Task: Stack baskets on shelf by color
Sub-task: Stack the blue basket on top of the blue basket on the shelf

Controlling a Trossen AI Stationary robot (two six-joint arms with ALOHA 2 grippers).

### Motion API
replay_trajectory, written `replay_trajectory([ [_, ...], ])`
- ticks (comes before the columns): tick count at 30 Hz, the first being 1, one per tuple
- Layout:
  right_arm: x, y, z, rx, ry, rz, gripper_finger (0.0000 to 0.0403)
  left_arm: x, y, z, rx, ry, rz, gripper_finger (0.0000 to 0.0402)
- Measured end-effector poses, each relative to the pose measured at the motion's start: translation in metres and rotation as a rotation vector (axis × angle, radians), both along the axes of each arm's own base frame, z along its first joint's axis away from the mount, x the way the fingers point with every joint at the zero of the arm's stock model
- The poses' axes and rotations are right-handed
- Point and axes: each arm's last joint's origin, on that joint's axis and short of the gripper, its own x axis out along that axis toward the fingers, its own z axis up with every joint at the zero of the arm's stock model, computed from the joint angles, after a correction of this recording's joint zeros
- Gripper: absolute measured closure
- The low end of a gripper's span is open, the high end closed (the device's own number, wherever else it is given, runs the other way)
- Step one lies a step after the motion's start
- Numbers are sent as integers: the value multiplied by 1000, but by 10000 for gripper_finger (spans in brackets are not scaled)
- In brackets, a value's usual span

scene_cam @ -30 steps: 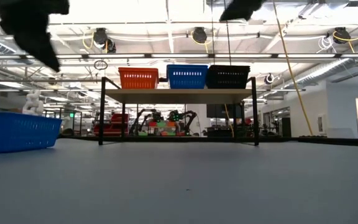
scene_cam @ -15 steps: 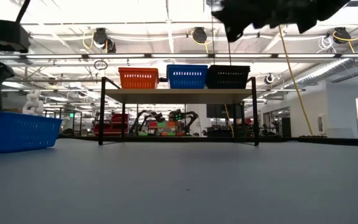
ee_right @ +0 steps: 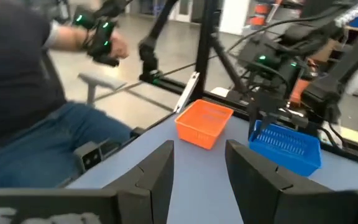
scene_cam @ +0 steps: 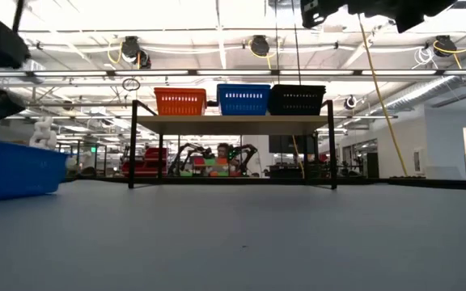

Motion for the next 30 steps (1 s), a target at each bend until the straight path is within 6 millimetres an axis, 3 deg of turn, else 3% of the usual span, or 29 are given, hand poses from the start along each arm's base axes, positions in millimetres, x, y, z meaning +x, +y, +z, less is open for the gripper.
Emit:
replay_trajectory([
  [3, 1, 2, -3, -44, -4, 22, 266, 1, -6, 5, 24, -30, -152, 387],
  [9, 9, 7, -12, -116, -8, -13, 266, 3, -18, 24, 211, -126, -626, 391],
  [13, 24, 14, -27, -250, -14, -65, 266, 14, -24, 46, 236, -231, -756, 375],
  [20, 70, 40, -27, -470, -22, 18, 266, 36, -35, 81, 92, -520, -955, 391],
  [30, 140, 86, -32, -636, -96, 186, 266, 43, -34, 86, 101, -637, -1097, 390],
])
